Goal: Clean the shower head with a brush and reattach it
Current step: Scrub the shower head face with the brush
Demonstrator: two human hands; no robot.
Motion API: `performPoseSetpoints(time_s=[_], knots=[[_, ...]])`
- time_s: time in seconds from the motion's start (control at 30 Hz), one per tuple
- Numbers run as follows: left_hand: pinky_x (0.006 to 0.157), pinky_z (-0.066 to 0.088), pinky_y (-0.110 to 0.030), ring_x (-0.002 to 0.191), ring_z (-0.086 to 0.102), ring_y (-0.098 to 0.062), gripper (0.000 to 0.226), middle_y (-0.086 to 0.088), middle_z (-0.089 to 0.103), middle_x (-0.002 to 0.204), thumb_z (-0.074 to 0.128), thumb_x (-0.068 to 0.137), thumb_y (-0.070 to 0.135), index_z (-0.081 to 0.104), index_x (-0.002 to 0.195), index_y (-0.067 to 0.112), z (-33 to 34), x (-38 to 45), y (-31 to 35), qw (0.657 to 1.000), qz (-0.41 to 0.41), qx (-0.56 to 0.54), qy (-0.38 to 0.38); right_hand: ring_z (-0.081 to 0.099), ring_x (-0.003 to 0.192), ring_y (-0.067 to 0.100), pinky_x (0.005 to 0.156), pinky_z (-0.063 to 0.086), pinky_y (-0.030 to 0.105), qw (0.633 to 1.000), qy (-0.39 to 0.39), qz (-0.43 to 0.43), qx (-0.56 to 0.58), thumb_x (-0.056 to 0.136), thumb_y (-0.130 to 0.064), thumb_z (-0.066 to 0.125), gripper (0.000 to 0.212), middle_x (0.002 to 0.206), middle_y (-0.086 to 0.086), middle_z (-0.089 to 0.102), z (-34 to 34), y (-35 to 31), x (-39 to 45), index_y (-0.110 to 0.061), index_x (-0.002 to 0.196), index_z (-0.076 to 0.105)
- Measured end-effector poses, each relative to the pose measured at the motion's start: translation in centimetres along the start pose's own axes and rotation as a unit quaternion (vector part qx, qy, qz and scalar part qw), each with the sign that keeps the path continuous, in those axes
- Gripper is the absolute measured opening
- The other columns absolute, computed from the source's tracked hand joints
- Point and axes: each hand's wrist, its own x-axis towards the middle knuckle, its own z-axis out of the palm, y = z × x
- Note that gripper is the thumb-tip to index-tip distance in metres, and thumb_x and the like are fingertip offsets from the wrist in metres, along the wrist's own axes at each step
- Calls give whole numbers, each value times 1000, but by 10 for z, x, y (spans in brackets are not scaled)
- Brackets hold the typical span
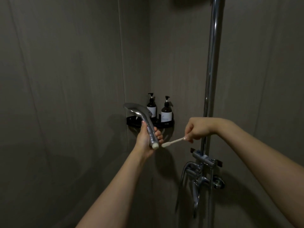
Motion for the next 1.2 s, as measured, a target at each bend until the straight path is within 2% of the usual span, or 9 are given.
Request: performPoseSetpoints(time_s=[0.1,0.2,0.33,0.53,0.63,0.9,1.03,1.13,1.2], knots=[[47,36,-23,43,41,-12,57,2,44,47,24,91,63,45,68,15,0,1,-1,1000,-5,-1,1,42,49,5,52,35,17,999,0,-44,6,88,-21,60,28,51,-10,50,10,-7,5,-24,60,62],[42,38,-20,42,42,-11,56,2,44,48,25,91,62,44,69,14,1,1,-2,1000,-7,8,6,43,55,7,58,37,19,999,18,-24,-34,89,-22,57,28,58,-6,51,5,-5,4,-22,62,60],[44,45,-19,45,45,-10,51,0,44,57,31,93,57,48,77,12,0,1,0,999,6,-35,12,42,49,6,50,35,17,999,16,-43,26,89,-25,57,27,53,-9,51,3,0,2,-23,63,63],[52,40,-21,46,44,-10,51,1,46,51,30,94,57,48,76,12,-2,1,-4,999,11,-16,29,43,51,6,53,35,19,999,24,-26,-8,89,-23,58,27,55,-6,51,2,-2,3,-21,62,62],[53,38,-21,46,43,-10,52,1,45,50,29,94,56,47,75,12,0,-1,-3,999,5,-31,33,43,44,0,47,34,12,999,19,-44,5,90,-22,57,27,47,-10,52,9,-5,6,-21,63,61],[55,33,-23,52,38,-12,55,0,42,53,26,94,58,46,72,12,-5,-2,-3,999,4,-19,33,43,50,2,54,36,18,999,12,-51,-11,88,-22,60,29,48,-12,52,20,-7,11,-25,59,61],[53,36,-23,50,41,-12,54,1,44,53,25,94,58,47,73,13,-6,-5,-4,999,-2,13,39,44,59,5,59,36,19,996,46,-17,-76,90,-24,57,30,60,-8,50,16,-2,9,-24,60,59],[55,38,-22,54,42,-11,51,0,45,58,29,95,54,49,79,11,-5,-5,-4,999,7,-10,47,43,53,5,54,36,17,998,30,-48,6,90,-24,57,28,57,-7,49,16,-2,6,-24,62,60],[55,39,-23,52,44,-12,51,0,47,57,29,95,55,50,78,11,-6,-5,-7,999,2,13,44,44,54,6,56,37,18,999,11,-48,-11,89,-24,57,26,58,-7,50,21,-5,10,-24,63,61]])
